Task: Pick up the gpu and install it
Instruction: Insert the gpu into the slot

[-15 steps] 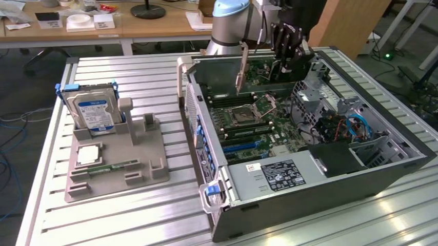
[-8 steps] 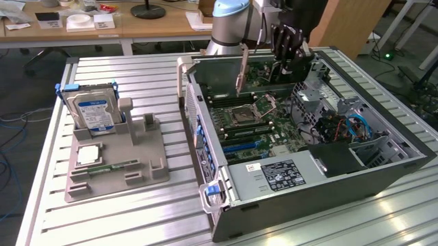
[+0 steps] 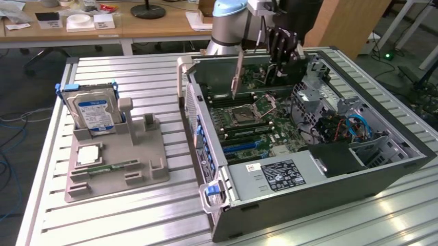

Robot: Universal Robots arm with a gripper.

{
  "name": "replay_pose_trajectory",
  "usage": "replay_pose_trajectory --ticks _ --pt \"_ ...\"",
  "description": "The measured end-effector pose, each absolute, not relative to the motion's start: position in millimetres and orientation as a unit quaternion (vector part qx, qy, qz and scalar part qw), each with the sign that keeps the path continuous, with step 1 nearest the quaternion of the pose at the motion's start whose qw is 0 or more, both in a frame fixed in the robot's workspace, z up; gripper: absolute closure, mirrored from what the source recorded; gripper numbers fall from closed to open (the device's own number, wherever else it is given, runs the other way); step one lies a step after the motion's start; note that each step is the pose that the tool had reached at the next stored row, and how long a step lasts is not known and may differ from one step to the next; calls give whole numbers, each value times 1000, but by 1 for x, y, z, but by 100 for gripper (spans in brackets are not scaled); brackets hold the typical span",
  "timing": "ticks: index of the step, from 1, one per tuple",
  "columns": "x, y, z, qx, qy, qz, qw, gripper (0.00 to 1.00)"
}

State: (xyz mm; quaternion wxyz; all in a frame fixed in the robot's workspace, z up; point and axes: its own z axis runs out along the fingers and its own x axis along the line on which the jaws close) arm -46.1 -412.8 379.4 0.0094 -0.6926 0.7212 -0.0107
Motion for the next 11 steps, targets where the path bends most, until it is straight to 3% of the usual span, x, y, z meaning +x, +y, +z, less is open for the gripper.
replay_pose_trajectory --ticks 11 --pt "-51 -420 368 -693 721 -10 10 73"
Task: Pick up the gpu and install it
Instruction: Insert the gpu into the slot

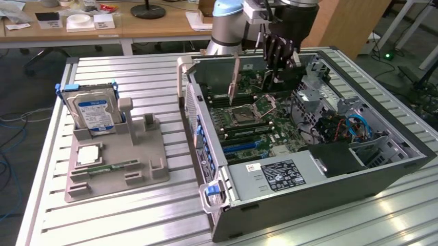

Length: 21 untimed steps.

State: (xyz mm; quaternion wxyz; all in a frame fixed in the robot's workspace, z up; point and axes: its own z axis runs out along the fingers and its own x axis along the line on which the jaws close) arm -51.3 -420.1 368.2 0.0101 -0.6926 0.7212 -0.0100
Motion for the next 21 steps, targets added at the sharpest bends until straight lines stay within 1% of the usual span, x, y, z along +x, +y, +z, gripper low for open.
replay_pose_trajectory --ticks 7,14,21 --pt "-58 -422 361 -693 721 -10 10 73" --pt "-58 -431 358 -693 721 -10 10 73" --pt "-60 -433 351 -693 721 -10 10 73"
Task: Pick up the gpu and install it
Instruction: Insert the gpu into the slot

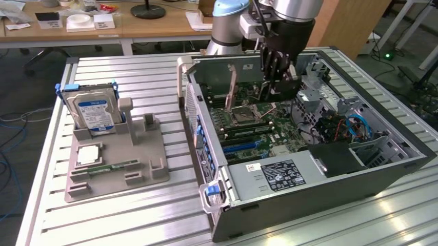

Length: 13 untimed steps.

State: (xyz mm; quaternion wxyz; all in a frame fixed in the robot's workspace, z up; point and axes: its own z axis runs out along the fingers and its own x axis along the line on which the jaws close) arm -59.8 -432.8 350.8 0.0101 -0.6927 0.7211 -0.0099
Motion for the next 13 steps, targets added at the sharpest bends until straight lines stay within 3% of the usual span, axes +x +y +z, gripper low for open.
replay_pose_trajectory --ticks 13 --pt "-67 -433 341 -693 721 -10 10 73"
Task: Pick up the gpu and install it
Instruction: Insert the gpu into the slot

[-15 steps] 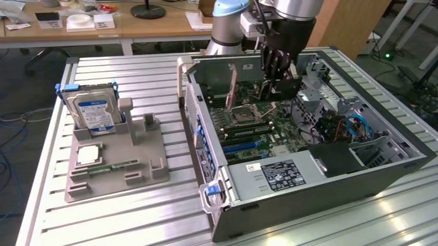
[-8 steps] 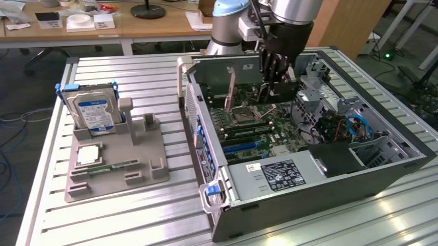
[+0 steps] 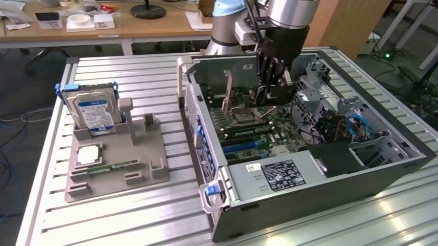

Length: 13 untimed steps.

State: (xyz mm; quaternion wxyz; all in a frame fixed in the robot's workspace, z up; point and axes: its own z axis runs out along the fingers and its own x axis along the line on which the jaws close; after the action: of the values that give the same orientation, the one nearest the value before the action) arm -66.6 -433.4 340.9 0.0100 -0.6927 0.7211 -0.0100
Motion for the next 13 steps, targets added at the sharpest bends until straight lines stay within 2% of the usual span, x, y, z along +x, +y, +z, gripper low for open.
replay_pose_trajectory --ticks 13 --pt "-69 -439 333 -693 721 -10 10 73"
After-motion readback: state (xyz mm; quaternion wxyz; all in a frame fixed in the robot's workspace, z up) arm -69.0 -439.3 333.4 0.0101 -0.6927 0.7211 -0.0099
